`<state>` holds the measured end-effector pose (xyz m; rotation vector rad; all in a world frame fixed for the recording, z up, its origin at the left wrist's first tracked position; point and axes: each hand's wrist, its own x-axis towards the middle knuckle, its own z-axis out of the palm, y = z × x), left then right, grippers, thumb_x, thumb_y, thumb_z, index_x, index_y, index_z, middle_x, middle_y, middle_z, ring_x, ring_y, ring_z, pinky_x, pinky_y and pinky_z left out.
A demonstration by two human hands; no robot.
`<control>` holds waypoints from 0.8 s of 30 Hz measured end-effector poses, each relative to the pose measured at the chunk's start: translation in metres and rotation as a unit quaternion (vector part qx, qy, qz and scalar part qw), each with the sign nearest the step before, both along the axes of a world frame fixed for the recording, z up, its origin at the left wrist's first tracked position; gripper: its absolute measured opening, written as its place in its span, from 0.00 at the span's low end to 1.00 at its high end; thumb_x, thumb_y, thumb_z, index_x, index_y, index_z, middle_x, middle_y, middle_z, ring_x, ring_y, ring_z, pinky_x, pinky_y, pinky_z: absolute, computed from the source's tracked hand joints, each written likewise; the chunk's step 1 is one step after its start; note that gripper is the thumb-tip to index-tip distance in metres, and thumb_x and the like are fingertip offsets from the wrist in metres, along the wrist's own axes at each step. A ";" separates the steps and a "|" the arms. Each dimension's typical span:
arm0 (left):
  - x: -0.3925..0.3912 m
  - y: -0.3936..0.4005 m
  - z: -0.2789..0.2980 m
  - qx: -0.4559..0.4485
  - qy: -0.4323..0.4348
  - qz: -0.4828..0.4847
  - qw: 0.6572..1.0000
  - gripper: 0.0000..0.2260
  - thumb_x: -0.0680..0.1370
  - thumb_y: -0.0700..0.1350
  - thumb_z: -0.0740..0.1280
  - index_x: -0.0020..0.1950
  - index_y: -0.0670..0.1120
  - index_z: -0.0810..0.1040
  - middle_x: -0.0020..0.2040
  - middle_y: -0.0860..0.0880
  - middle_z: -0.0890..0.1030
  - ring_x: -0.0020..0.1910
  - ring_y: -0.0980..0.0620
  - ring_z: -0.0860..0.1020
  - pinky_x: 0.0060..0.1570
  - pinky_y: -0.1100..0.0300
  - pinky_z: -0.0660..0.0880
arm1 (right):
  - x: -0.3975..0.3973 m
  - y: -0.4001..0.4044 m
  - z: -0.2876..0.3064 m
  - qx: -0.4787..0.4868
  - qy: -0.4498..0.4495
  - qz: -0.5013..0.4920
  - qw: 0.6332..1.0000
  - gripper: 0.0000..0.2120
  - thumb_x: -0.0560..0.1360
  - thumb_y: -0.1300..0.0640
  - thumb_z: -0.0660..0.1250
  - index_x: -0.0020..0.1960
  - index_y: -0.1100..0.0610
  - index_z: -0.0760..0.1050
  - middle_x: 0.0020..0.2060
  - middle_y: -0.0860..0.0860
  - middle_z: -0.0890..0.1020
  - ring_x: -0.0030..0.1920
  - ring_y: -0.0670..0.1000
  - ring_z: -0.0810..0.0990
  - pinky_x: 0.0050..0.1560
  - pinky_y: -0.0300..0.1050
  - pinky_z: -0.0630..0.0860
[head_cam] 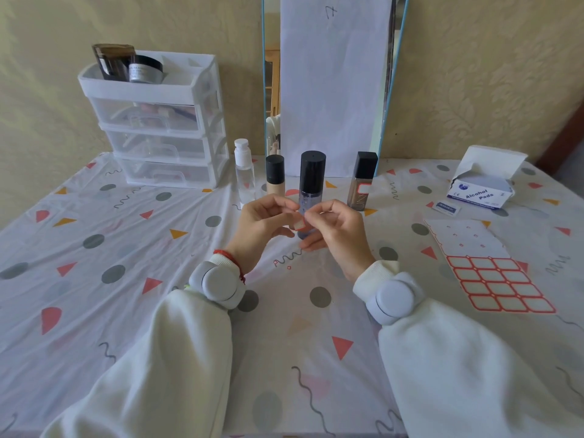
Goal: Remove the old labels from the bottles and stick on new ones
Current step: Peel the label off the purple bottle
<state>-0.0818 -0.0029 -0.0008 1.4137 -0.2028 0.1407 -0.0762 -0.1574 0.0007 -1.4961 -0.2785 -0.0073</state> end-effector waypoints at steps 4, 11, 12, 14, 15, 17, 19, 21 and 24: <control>0.000 -0.002 0.002 -0.025 0.004 0.018 1.000 0.09 0.75 0.27 0.63 0.43 0.39 0.77 0.37 0.47 0.82 0.38 0.49 0.81 0.42 0.59 0.78 | 0.006 -0.003 -0.004 -0.053 -0.036 -0.109 0.992 0.06 0.76 0.60 0.67 0.40 0.59 0.74 0.26 0.51 0.79 0.23 0.50 0.77 0.25 0.42 0.74; 0.001 -0.003 0.004 -0.059 0.020 0.059 0.996 0.09 0.75 0.26 0.62 0.43 0.39 0.75 0.42 0.40 0.79 0.39 0.45 0.83 0.42 0.56 0.80 | 0.019 -0.005 -0.013 -0.114 -0.071 -0.141 0.981 0.23 0.70 0.54 0.75 0.60 0.51 0.70 0.54 0.47 0.77 0.54 0.43 0.76 0.51 0.33 0.75; 0.001 -0.003 0.004 -0.060 0.019 0.066 0.996 0.10 0.75 0.26 0.62 0.45 0.39 0.75 0.42 0.39 0.78 0.37 0.46 0.83 0.40 0.57 0.79 | 0.021 -0.003 -0.016 -0.122 -0.059 -0.119 0.984 0.26 0.69 0.53 0.76 0.63 0.50 0.68 0.58 0.47 0.76 0.57 0.44 0.75 0.55 0.37 0.74; 0.002 -0.003 0.003 -0.058 0.020 0.074 0.995 0.10 0.74 0.25 0.62 0.47 0.39 0.74 0.43 0.39 0.77 0.36 0.46 0.82 0.40 0.57 0.79 | 0.024 -0.001 -0.022 -0.144 -0.051 -0.089 0.984 0.30 0.69 0.49 0.76 0.67 0.50 0.66 0.64 0.47 0.74 0.62 0.44 0.72 0.60 0.41 0.70; 0.001 -0.002 0.004 -0.054 0.018 0.076 0.996 0.10 0.74 0.25 0.62 0.47 0.39 0.74 0.43 0.39 0.76 0.37 0.45 0.82 0.40 0.56 0.80 | 0.026 0.002 -0.024 -0.150 -0.052 -0.077 0.984 0.31 0.69 0.48 0.75 0.67 0.49 0.66 0.65 0.47 0.74 0.63 0.44 0.72 0.61 0.41 0.68; 0.001 -0.003 0.003 -0.045 0.014 0.073 0.996 0.10 0.74 0.25 0.63 0.46 0.39 0.74 0.42 0.40 0.77 0.39 0.43 0.80 0.43 0.54 0.80 | 0.029 0.002 -0.027 -0.144 -0.048 -0.061 0.987 0.30 0.69 0.47 0.74 0.66 0.49 0.66 0.63 0.45 0.75 0.62 0.45 0.73 0.59 0.38 0.68; 0.000 -0.004 0.002 -0.041 0.013 0.073 0.996 0.09 0.73 0.26 0.65 0.45 0.39 0.74 0.43 0.41 0.78 0.41 0.42 0.81 0.45 0.54 0.81 | 0.032 0.002 -0.030 -0.137 -0.039 -0.060 0.988 0.26 0.70 0.48 0.74 0.64 0.49 0.68 0.58 0.43 0.76 0.60 0.45 0.75 0.55 0.33 0.70; 0.000 -0.004 0.002 -0.031 0.017 0.077 0.996 0.08 0.73 0.27 0.67 0.46 0.39 0.74 0.46 0.41 0.79 0.41 0.44 0.82 0.44 0.56 0.80 | 0.035 0.002 -0.032 -0.140 -0.037 -0.068 0.987 0.24 0.71 0.49 0.73 0.64 0.52 0.70 0.57 0.45 0.78 0.58 0.45 0.77 0.52 0.30 0.71; 0.001 -0.005 0.001 -0.009 0.019 0.093 0.995 0.07 0.73 0.28 0.67 0.43 0.38 0.75 0.47 0.39 0.79 0.41 0.45 0.83 0.43 0.60 0.79 | 0.036 0.003 -0.035 -0.151 -0.050 -0.072 0.985 0.20 0.73 0.50 0.71 0.62 0.53 0.72 0.55 0.45 0.80 0.53 0.42 0.77 0.48 0.27 0.71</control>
